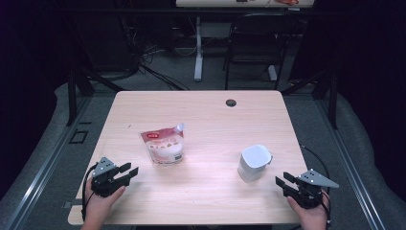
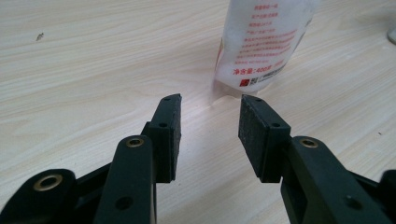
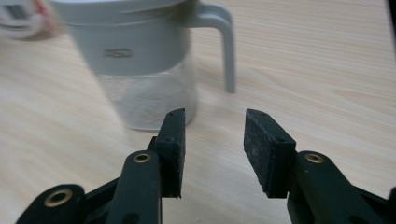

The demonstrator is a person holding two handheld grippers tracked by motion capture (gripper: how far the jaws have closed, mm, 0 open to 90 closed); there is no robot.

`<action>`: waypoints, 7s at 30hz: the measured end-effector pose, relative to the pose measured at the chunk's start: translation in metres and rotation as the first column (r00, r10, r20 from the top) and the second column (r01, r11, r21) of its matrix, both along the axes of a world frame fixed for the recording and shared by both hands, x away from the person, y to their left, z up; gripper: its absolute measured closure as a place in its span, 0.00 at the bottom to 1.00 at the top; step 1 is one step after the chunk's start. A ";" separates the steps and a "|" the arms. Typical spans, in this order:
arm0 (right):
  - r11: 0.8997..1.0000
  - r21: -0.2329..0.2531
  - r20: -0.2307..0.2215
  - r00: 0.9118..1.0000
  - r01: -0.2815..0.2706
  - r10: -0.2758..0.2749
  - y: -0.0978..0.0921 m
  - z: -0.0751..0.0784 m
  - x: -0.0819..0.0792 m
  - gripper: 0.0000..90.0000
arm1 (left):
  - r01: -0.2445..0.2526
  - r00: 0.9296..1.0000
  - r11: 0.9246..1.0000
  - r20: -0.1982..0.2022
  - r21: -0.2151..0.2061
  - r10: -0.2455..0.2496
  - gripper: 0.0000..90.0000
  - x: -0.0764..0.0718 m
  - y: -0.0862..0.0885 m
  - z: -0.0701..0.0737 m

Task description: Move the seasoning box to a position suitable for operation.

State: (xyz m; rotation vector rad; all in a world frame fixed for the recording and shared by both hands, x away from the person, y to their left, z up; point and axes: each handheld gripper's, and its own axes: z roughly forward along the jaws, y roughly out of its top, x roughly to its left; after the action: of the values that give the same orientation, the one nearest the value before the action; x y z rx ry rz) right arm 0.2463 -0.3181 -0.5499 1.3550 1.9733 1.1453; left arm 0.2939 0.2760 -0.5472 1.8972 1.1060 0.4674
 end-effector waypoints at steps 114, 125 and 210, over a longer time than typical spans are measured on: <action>0.989 -0.074 0.092 0.987 -0.125 0.132 0.144 0.003 0.032 0.90 | 0.027 1.000 1.000 0.005 0.006 -0.027 0.66 -0.013 -0.004 0.002; 0.994 -0.046 0.050 0.993 -0.103 0.105 0.137 -0.005 0.029 0.90 | 0.034 0.999 0.999 0.015 0.001 -0.034 0.65 -0.013 -0.006 0.002; 0.913 0.023 0.048 0.913 -0.407 0.406 0.123 0.056 0.007 1.00 | 0.265 0.964 0.964 0.000 0.016 -0.265 0.74 -0.026 -0.082 0.027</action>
State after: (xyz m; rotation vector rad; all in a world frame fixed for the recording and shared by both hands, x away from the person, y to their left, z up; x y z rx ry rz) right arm 0.2537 -0.1954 -0.4936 0.9435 2.2805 1.3799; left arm 0.2677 0.1935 -0.5202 2.0211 0.8318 0.3274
